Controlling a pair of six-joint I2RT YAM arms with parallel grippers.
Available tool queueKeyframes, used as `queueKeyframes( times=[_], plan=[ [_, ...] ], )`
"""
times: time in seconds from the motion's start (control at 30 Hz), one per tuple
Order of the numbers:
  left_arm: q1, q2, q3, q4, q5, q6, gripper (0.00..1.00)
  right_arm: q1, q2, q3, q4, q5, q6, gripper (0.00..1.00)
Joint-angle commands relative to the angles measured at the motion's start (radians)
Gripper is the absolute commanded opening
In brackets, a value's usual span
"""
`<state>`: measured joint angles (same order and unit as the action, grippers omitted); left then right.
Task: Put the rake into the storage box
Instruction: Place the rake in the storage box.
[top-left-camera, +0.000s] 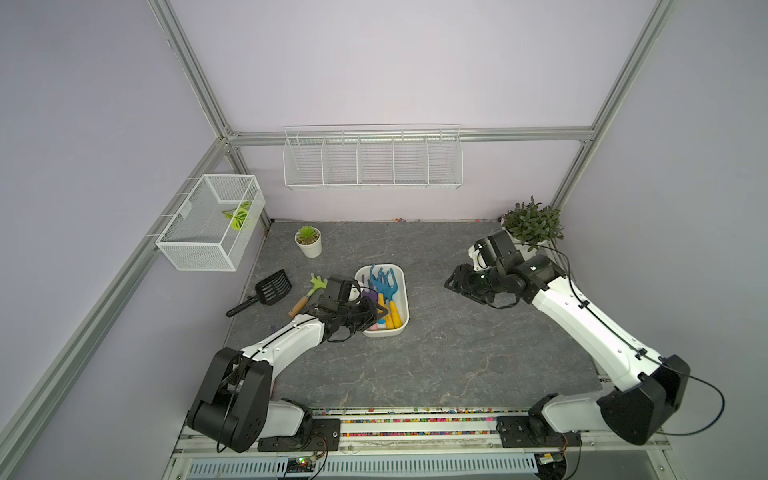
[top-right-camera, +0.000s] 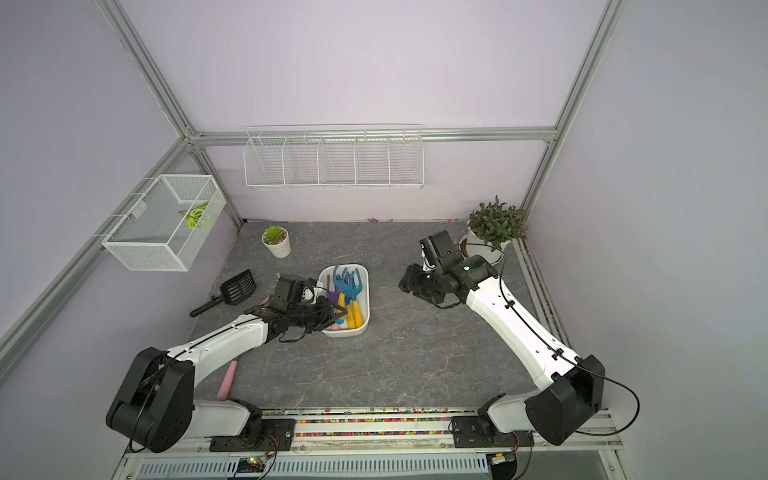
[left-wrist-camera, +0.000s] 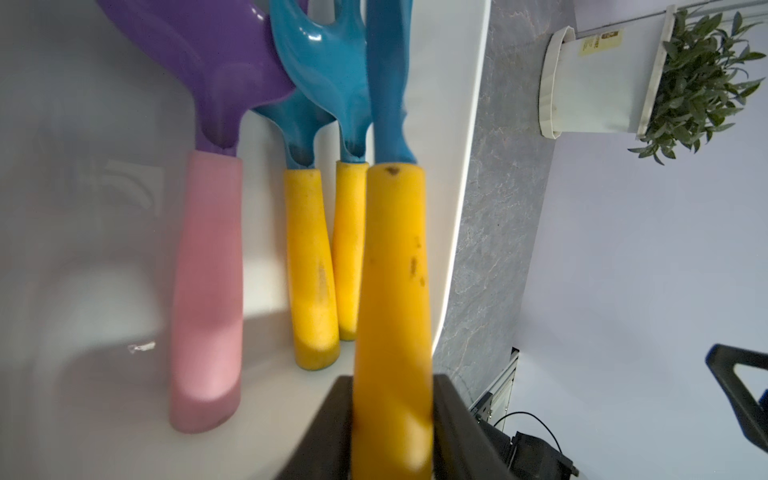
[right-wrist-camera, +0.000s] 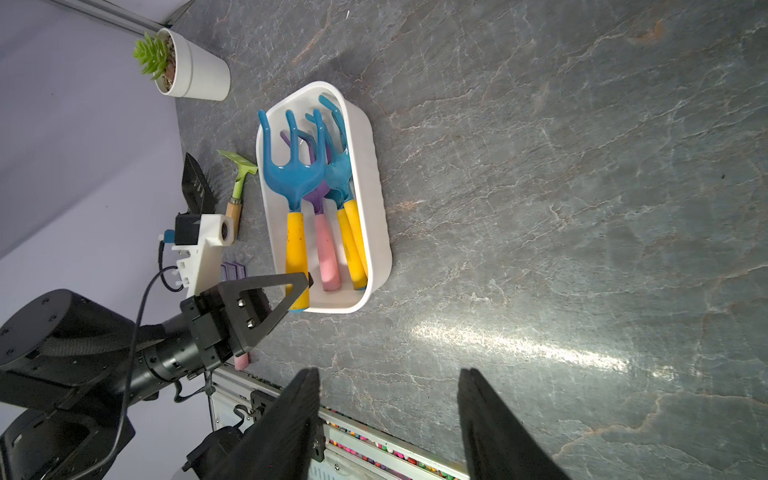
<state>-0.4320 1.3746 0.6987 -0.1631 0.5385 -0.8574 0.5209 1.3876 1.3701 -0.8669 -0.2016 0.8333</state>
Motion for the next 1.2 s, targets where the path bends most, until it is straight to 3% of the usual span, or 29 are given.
queueKeyframes(
  times=[0.0,0.13,0.27,0.57,0.93,1.17],
  plan=[
    [0.004,0.0,0.044,-0.053,-0.073,0.004,0.66,-0.006,-0.027,-0.028,0.019,-0.017,0.012,0.59],
    [0.005,-0.032,0.065,-0.099,-0.11,0.016,0.79,-0.007,-0.042,-0.05,0.029,-0.023,0.017,0.59],
    [0.004,-0.083,0.106,-0.169,-0.143,0.044,0.82,-0.008,-0.048,-0.06,0.034,-0.022,0.017,0.58],
    [0.01,-0.199,0.207,-0.367,-0.272,0.111,0.82,0.001,-0.045,-0.036,0.057,-0.015,-0.015,0.57],
    [0.049,-0.333,0.195,-0.545,-0.422,0.122,0.82,0.088,0.013,0.067,0.086,0.069,-0.096,0.56],
    [0.136,-0.402,0.125,-0.681,-0.521,0.072,0.81,0.137,0.115,0.099,0.152,-0.031,-0.073,0.56]
  ],
)
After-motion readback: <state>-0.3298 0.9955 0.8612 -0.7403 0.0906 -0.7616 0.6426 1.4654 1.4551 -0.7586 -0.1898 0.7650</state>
